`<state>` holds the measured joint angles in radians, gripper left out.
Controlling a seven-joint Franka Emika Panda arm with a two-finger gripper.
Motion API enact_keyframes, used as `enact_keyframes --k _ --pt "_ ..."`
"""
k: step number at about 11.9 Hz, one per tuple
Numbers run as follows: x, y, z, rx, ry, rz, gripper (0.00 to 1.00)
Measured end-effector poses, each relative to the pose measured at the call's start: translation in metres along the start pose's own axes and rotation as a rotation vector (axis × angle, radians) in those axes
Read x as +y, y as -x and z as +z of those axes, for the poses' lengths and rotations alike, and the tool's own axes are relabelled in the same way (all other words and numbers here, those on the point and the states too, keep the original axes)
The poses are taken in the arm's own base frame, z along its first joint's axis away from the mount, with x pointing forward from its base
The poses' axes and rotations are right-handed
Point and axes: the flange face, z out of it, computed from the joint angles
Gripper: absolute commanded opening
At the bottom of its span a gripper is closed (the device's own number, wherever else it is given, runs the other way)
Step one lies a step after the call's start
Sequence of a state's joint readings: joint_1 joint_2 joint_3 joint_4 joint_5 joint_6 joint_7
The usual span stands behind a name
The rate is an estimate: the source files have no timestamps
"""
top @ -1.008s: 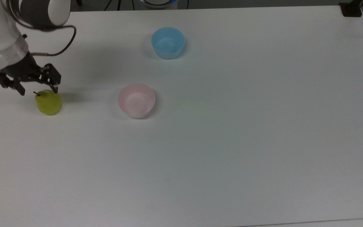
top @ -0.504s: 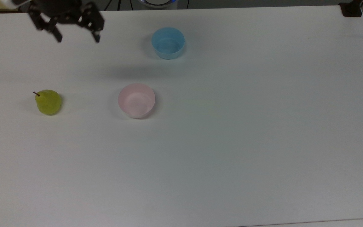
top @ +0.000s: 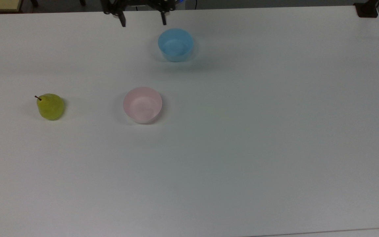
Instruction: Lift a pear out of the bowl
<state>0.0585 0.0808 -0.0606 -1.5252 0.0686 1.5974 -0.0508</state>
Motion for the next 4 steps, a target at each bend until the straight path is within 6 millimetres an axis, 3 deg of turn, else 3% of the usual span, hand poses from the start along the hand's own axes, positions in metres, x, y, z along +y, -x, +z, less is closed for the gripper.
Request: enact_keyframes --k 2,4 --pt "-0.022 -0.001 0.011 0.024 0.003 -0.039 1.00" --pt "-0.027 -0.003 0.017 0.042 0.004 -0.052 1.00"
